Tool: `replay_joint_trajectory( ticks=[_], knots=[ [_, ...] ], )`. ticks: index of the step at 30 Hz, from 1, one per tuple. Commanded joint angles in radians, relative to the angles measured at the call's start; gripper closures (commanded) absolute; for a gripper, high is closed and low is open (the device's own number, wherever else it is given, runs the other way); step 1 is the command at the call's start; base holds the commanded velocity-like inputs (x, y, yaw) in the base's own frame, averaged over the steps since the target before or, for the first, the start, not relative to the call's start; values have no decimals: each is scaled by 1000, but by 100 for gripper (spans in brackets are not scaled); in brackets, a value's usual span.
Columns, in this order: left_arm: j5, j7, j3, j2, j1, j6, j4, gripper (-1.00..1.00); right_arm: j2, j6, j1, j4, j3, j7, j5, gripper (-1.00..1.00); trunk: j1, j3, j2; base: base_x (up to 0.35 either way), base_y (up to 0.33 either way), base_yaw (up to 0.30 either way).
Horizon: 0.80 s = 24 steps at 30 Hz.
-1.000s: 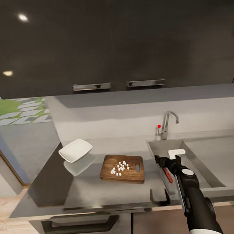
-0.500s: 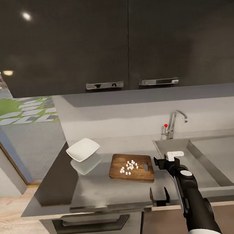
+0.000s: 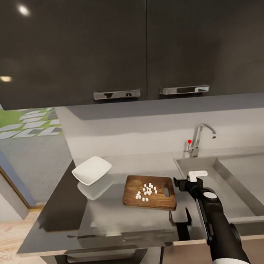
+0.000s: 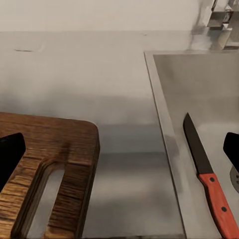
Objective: In the kitchen, take the Vidalia onion out of the sink, dice it on the chopping board with the paring knife, put the diced onion into the bowl on the countertop, then place both the paring knife and the chopping board into the sink.
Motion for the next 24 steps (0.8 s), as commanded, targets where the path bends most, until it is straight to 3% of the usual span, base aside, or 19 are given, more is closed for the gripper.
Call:
replay_joint_trajectory(
  ticks=[1,11,17,24],
  knots=[
    [1,5,-3,1,0,-2,-1,-100,1,4,-1,-2,-3,9,11,-100,1,-4,-2,80,0,0],
    [1,5,-3,1,0,-3,-1,-100,1,4,-1,12,-3,11,10,-100,1,-19,-2,40,0,0],
    [1,5,-3,1,0,-3,-1,-100,1,4,-1,12,-3,11,11,-100,1,-29,-2,-201,0,0],
    [1,5,-3,1,0,-2,-1,-100,1,4,0,13,-3,11,11,-100,1,-40,-2,-24,0,0]
  ],
)
